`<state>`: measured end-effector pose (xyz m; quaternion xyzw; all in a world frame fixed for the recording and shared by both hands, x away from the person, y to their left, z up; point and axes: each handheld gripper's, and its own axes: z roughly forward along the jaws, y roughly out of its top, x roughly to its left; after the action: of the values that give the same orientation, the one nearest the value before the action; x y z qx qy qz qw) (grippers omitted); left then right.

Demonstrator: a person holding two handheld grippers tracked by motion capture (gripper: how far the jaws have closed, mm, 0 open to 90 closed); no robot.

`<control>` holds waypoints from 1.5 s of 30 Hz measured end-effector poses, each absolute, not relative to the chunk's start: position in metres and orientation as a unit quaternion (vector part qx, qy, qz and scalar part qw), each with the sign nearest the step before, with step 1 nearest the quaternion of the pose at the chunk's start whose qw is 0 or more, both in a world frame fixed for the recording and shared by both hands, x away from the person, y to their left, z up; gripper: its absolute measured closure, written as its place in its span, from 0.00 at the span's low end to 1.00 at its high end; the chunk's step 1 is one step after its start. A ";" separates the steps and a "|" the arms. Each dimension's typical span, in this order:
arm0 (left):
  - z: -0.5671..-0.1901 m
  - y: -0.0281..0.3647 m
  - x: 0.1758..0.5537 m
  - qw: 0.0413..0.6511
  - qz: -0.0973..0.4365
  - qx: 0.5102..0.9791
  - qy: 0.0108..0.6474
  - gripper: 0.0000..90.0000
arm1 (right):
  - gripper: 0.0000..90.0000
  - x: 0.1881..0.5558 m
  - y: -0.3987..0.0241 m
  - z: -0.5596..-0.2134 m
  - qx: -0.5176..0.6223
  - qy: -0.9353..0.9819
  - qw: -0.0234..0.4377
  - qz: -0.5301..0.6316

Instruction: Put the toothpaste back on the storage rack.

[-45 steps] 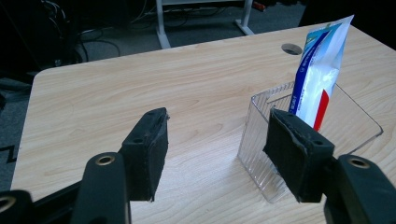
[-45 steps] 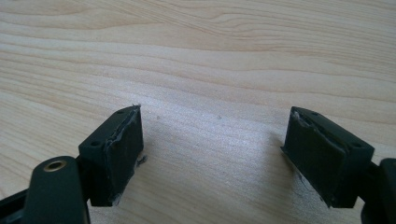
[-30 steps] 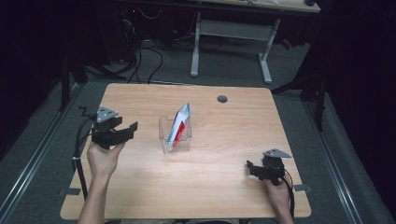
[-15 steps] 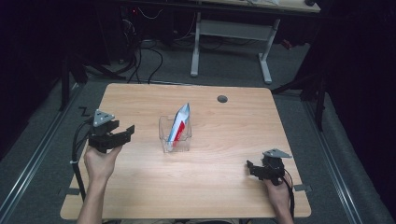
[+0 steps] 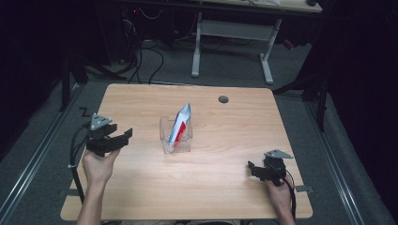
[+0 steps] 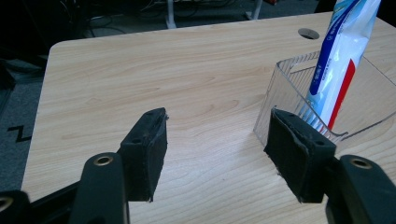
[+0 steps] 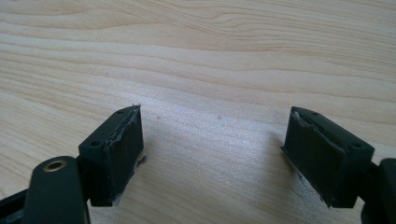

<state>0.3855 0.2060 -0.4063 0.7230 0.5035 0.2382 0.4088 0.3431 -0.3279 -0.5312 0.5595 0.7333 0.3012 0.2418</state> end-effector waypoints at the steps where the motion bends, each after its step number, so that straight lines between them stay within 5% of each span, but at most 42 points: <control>1: -0.407 0.206 0.385 0.409 0.237 0.723 0.504 0.43 | 0.22 0.343 -0.328 -0.531 0.559 0.734 0.242 0.301; 45: -0.455 0.209 0.381 0.403 0.192 0.723 0.527 0.43 | 0.22 0.343 -0.328 -0.531 0.559 0.733 0.242 0.301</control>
<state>0.3814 0.2091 -0.4549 0.7229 0.5271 0.1919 0.4034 0.3431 -0.3280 -0.5312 0.5593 0.7334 0.3012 0.2419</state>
